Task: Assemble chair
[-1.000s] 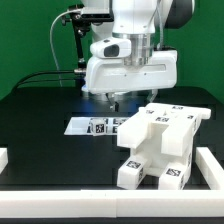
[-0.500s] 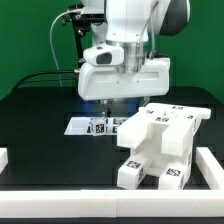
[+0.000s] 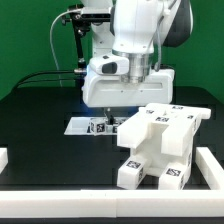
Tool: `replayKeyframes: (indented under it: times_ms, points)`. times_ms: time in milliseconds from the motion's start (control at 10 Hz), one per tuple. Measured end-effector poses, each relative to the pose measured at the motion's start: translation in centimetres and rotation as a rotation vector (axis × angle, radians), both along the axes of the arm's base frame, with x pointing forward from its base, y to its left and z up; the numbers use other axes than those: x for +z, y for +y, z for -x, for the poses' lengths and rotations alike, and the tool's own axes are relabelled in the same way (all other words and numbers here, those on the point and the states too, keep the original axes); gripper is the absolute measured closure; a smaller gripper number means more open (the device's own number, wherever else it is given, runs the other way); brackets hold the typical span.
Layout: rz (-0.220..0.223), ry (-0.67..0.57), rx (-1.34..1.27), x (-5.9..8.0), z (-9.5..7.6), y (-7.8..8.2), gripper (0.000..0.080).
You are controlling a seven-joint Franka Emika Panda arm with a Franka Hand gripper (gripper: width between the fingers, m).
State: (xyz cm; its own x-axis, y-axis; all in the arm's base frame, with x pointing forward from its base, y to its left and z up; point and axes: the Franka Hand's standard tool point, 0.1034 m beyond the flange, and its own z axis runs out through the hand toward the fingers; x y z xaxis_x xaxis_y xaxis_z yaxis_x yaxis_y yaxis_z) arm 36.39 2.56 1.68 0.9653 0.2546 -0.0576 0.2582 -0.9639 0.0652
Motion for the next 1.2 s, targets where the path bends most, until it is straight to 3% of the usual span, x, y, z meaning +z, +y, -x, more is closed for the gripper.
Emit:
replayKeyframes:
  times_ms: [500,700,800,900,1200]
  points:
    - [0.007,0.015,-0.013,-0.9,0.3,0.9,0.0151]
    - [0.007,0.015,-0.013,-0.9,0.3,0.8,0.0403]
    - [0.006,0.014,-0.013,-0.9,0.3,0.9,0.0403]
    - [0.003,0.024,-0.005,-0.8,0.3,0.7,0.0517]
    - [-0.075,0.077,-0.043,3.7,-2.0,-1.5,0.0517]
